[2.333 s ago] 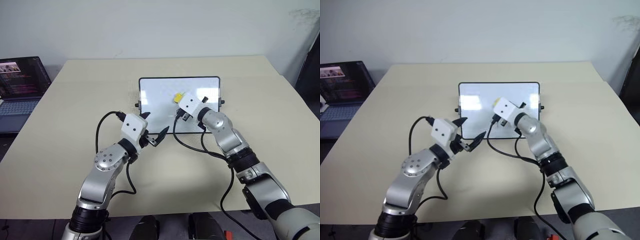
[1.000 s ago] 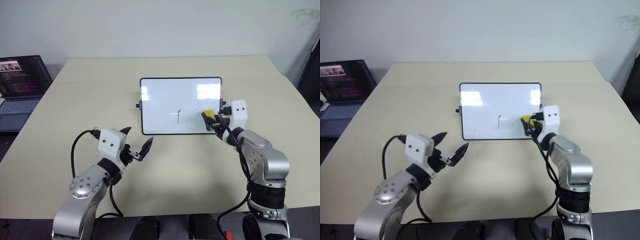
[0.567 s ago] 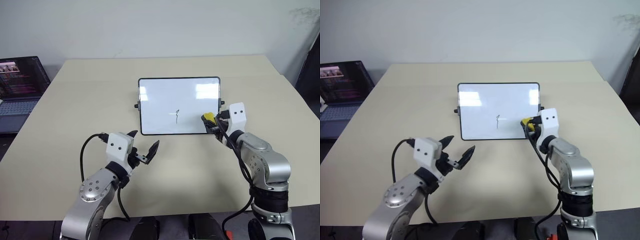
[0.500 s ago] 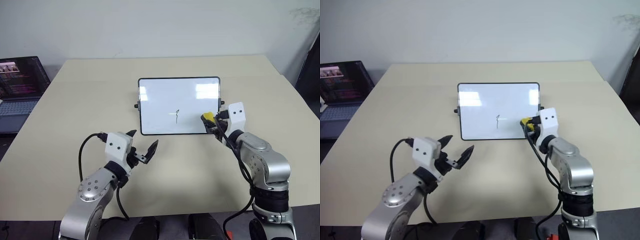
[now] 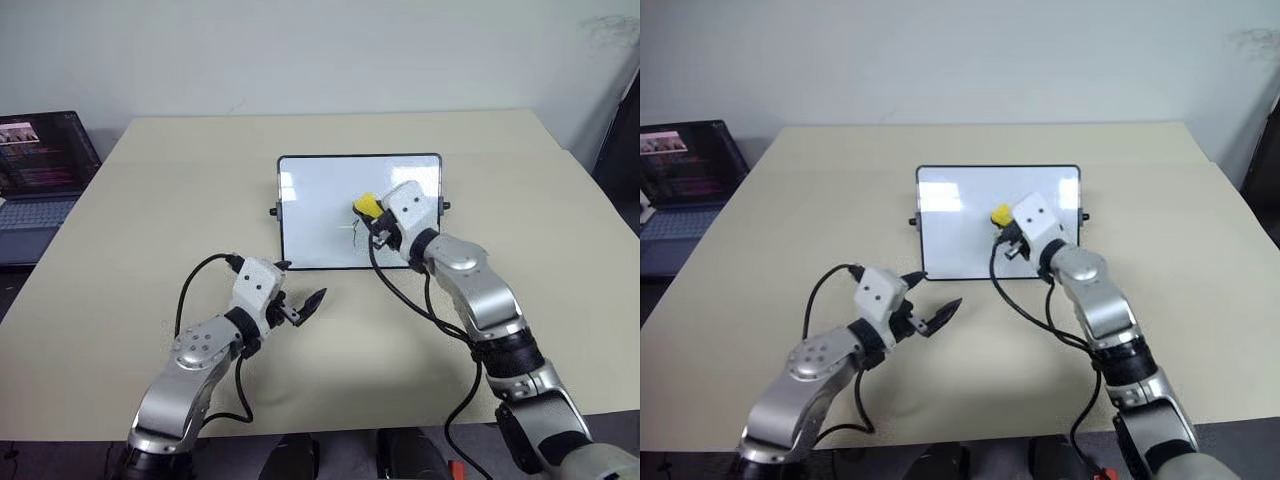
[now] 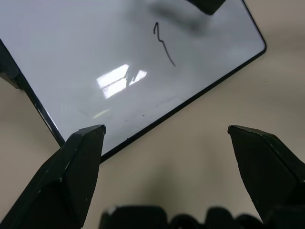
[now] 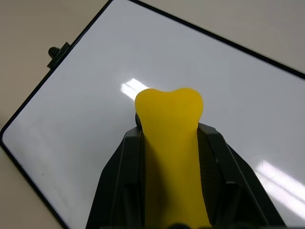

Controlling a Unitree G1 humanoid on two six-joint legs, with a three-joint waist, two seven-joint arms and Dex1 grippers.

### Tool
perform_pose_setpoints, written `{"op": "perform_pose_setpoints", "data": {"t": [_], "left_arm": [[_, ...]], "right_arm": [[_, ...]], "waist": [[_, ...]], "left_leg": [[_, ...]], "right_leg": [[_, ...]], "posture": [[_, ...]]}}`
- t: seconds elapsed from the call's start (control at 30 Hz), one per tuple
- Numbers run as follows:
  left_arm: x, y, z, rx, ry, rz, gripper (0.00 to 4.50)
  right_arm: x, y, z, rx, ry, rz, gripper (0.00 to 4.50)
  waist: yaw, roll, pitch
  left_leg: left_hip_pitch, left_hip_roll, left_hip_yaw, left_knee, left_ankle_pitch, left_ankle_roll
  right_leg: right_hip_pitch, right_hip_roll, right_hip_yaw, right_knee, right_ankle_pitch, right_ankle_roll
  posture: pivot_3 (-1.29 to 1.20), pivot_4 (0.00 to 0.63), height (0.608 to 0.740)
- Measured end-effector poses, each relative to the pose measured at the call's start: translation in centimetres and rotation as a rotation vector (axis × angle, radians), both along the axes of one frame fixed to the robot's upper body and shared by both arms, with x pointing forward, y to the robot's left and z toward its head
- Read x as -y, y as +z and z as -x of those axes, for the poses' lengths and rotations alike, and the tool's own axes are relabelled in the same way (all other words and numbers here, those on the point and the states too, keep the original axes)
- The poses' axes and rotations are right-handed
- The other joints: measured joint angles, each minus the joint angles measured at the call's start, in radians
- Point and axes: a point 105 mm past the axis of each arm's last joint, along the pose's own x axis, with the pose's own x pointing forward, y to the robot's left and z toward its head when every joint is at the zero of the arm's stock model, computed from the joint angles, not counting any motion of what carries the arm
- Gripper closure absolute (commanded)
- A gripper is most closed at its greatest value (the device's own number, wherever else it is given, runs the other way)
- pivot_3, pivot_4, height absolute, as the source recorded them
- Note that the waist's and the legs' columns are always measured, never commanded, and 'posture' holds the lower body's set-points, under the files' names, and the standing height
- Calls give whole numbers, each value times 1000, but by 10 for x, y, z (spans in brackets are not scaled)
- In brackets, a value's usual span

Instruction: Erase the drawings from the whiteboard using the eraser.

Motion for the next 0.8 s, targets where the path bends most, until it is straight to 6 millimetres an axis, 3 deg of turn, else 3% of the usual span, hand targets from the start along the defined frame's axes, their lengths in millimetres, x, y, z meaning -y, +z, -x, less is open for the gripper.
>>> {"op": "perform_pose_setpoints", "data": {"t": [0.2,0.33,0.63,0.8], "left_arm": [[3,-1,-7,22,-5,5,0],[8,1,-9,42,-15,14,0],[6,2,-11,57,-10,13,0],[2,4,-11,65,2,10,0]], "right_arm": [[0,14,-20,100,-37,54,3361],[3,13,-29,124,-65,97,3361],[-6,-4,-27,108,-42,189,3361],[-12,-27,-18,72,10,228,3361]], "waist": [[0,0,0],[0,0,0],[-1,0,0],[-1,0,0]], "left_leg": [[0,0,0,0,0,0],[0,0,0,0,0,0],[0,0,0,0,0,0],[0,0,0,0,0,0]], "right_leg": [[-1,0,0,0,0,0],[-1,0,0,0,0,0],[-1,0,1,1,0,0],[-1,0,1,1,0,0]], "posture": [[0,150,740],[0,150,740],[0,150,740],[0,150,740]]}}
